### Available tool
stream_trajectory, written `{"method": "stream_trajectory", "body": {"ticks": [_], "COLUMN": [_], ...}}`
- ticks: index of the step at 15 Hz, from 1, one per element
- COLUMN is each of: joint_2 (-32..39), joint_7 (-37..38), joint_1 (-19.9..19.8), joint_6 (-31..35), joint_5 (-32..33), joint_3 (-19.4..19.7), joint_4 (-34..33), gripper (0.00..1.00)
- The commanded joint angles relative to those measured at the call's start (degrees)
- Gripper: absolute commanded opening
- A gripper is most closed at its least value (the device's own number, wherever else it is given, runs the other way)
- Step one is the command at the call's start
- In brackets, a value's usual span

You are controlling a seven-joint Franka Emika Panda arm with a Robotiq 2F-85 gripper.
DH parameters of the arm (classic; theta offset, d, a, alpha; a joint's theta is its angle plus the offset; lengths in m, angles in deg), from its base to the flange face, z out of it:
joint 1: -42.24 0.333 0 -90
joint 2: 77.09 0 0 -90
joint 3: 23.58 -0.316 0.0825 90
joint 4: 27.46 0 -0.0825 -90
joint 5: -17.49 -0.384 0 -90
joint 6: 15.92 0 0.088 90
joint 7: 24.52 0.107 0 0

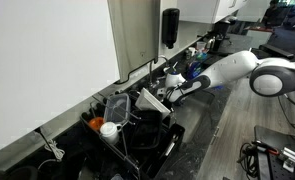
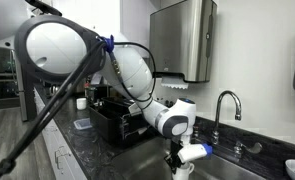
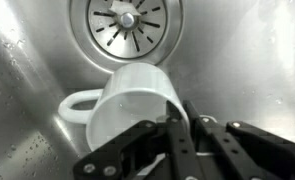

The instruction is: Take the white cup out of the sink and hang it on the cup hanger

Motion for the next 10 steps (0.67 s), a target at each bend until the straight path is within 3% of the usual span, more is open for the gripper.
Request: {"method": "stream_trajectory", "body": {"ticks": [1,7,10], "joint_2": [-2.08,-11.91,-17.08], "joint_7": [0.19,-1.08,-9.09], "joint_1": [-0.14,-1.17,-5.24], "joint_6": [0.33,2.3,0.63], "joint_5": [0.76,0.16,-1.28], "joint_3": [0.3,0.05,-4.38], "joint_4": [1.29,11.62,17.29], "gripper": [0.0,0.02,0.02]}}
